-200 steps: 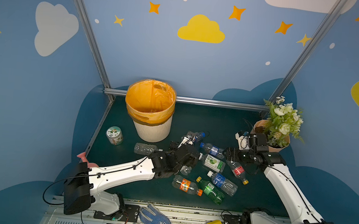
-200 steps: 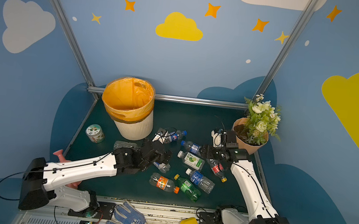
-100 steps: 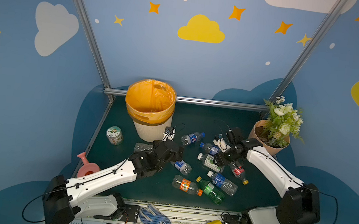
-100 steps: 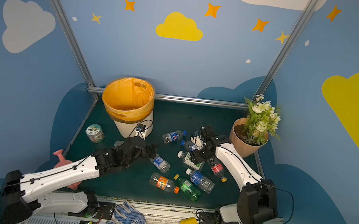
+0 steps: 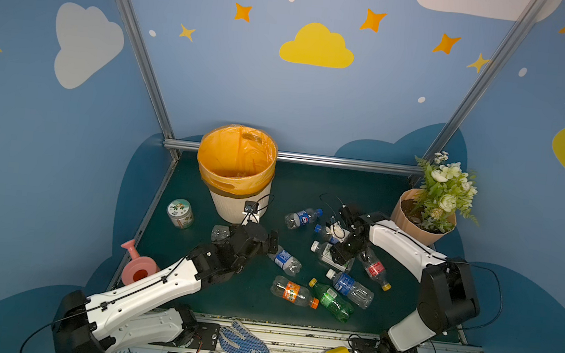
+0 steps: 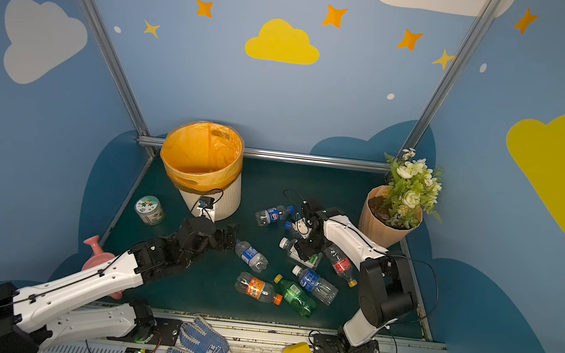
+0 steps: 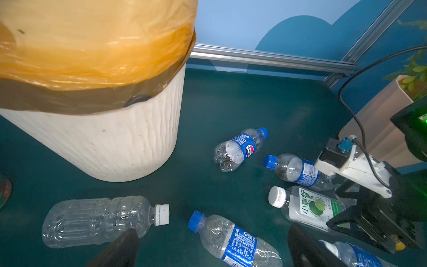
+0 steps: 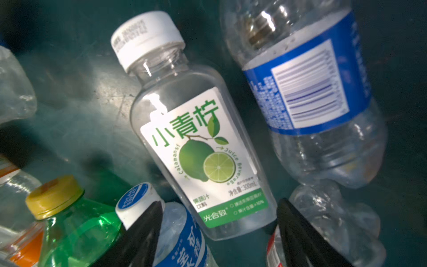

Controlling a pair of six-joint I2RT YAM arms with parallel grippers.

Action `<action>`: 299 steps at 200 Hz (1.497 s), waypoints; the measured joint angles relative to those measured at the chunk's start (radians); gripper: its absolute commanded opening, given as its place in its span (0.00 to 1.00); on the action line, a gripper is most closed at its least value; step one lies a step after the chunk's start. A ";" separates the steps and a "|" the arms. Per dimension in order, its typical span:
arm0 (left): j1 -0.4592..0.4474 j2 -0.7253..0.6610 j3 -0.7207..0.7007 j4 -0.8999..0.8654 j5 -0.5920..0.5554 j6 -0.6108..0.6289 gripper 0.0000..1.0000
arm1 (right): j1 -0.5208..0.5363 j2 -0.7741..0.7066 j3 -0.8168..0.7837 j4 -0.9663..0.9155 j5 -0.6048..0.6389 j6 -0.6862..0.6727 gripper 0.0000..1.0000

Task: Throw the plastic bottles in the bin
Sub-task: Pick up the plastic bottle from the center of the table.

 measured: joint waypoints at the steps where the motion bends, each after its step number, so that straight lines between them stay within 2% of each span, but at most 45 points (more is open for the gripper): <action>1: 0.000 0.000 0.000 0.000 0.000 0.000 1.00 | 0.000 0.001 0.000 0.000 0.000 0.000 0.77; 81: 0.006 -0.031 -0.024 -0.024 -0.002 -0.023 1.00 | 0.007 0.084 0.037 0.021 0.009 -0.034 0.74; 228: 0.010 -0.098 -0.071 -0.038 -0.023 -0.064 1.00 | 0.074 0.141 0.065 0.018 0.000 -0.044 0.81; 248: 0.010 -0.098 -0.072 -0.038 -0.025 -0.064 1.00 | 0.077 0.142 0.065 0.018 -0.002 -0.044 0.78; 284: 0.010 -0.098 -0.072 -0.039 -0.026 -0.067 1.00 | 0.077 0.156 0.073 0.016 -0.013 -0.044 0.59; 299: 0.010 -0.102 -0.072 -0.040 -0.026 -0.068 1.00 | 0.078 0.167 0.082 0.020 -0.019 -0.043 0.56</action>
